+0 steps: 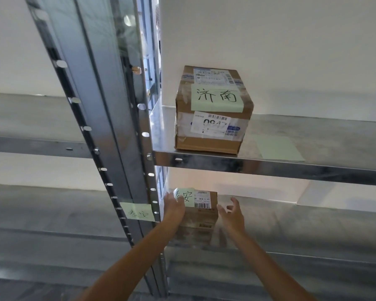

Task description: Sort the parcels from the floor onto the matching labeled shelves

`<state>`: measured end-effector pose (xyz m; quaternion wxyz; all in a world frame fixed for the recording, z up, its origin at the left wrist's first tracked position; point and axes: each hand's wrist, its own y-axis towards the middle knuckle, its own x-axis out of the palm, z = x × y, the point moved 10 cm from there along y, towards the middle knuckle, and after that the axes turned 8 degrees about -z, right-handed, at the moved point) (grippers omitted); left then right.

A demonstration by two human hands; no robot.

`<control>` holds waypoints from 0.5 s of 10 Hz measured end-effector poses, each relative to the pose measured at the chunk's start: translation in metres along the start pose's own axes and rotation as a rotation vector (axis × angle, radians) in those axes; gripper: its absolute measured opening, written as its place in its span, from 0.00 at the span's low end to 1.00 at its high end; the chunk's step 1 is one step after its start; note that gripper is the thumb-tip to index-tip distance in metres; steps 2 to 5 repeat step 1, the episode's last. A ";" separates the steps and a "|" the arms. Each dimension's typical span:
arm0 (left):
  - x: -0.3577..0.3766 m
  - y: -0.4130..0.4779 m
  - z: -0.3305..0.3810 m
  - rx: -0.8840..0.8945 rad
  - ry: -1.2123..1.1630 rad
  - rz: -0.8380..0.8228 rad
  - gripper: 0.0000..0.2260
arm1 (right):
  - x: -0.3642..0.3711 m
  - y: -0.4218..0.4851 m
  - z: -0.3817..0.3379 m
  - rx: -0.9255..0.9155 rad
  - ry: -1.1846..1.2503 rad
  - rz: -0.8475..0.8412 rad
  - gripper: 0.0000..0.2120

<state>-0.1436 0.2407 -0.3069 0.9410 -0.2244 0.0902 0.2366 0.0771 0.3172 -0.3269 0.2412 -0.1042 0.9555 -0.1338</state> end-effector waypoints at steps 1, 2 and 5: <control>-0.007 -0.027 0.028 0.189 0.009 0.021 0.21 | -0.019 -0.020 -0.018 -0.118 0.032 0.094 0.27; -0.007 -0.027 0.028 0.189 0.009 0.021 0.21 | -0.019 -0.020 -0.018 -0.118 0.032 0.094 0.27; -0.007 -0.027 0.028 0.189 0.009 0.021 0.21 | -0.019 -0.020 -0.018 -0.118 0.032 0.094 0.27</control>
